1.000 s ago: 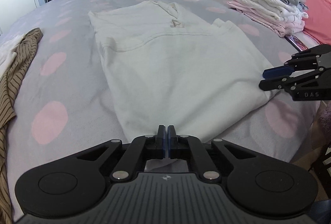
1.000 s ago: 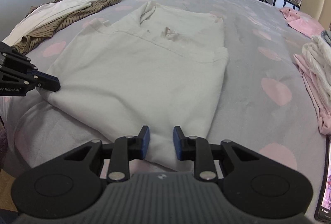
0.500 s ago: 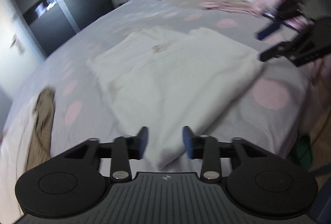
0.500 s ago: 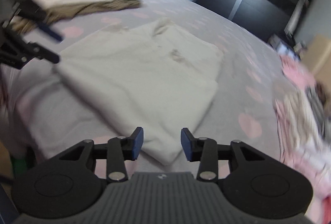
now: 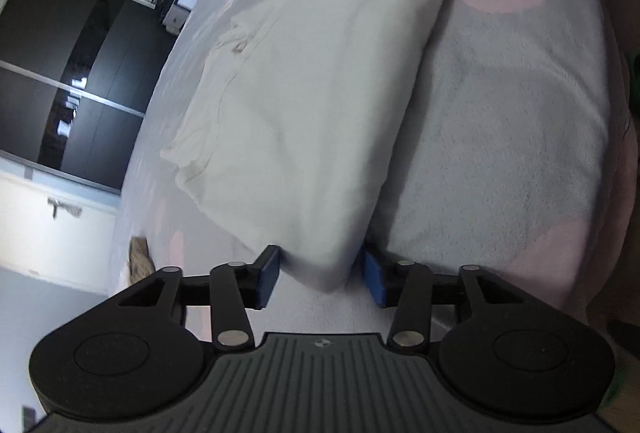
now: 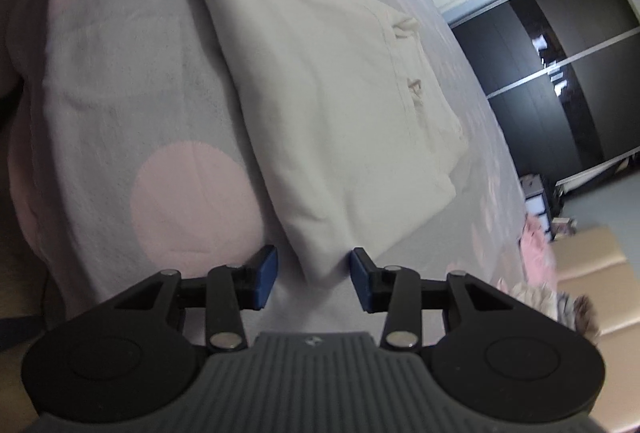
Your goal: Fold clothes
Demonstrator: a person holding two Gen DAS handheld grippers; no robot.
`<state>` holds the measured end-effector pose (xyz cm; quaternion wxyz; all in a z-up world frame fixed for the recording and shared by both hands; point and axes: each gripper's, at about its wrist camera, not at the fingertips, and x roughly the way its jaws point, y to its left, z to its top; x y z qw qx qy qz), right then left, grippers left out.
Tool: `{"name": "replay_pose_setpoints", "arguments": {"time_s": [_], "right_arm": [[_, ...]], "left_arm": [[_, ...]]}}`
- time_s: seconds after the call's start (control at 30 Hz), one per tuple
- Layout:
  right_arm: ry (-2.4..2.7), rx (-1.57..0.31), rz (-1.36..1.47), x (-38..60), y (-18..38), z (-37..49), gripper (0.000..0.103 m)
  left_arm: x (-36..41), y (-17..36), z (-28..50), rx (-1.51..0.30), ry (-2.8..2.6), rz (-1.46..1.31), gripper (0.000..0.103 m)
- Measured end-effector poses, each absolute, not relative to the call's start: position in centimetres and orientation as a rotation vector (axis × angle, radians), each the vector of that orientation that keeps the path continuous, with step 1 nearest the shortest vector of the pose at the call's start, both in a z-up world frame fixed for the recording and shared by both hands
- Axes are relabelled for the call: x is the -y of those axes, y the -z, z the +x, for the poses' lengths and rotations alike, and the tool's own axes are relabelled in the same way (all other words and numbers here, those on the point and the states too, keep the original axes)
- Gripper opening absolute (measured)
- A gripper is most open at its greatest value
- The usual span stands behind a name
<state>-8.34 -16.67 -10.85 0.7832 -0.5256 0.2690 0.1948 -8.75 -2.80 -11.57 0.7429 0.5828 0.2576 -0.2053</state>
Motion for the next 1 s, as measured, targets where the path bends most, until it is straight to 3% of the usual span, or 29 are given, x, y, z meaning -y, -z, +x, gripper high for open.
{"name": "replay_pose_setpoints", "arguments": {"time_s": [0.07,0.17,0.4,0.8,1.0], "right_arm": [[-0.427,-0.522,-1.190,16.3,11.5,-8.3,0.044],[-0.438,-0.481,-1.230,16.1,11.8,-8.3,0.035],[-0.438,-0.477,-1.185,16.8,10.1,-8.2,0.023],[-0.492,-0.513,-1.117,18.1,2.7,-10.0,0.020],[-0.599,-0.610,-1.119,18.4,2.8,-13.8,0.020]], "left_arm": [[3.2,12.7,-9.2,-0.494,0.455,1.369,0.034],[3.3,13.1,-9.0,-0.444,0.450,1.377,0.033],[2.9,10.7,-8.6,-0.469,0.459,1.242,0.021],[2.1,3.6,-9.8,-0.604,0.591,1.134,0.017],[1.9,4.5,-12.6,-0.683,0.714,1.187,0.017]]}}
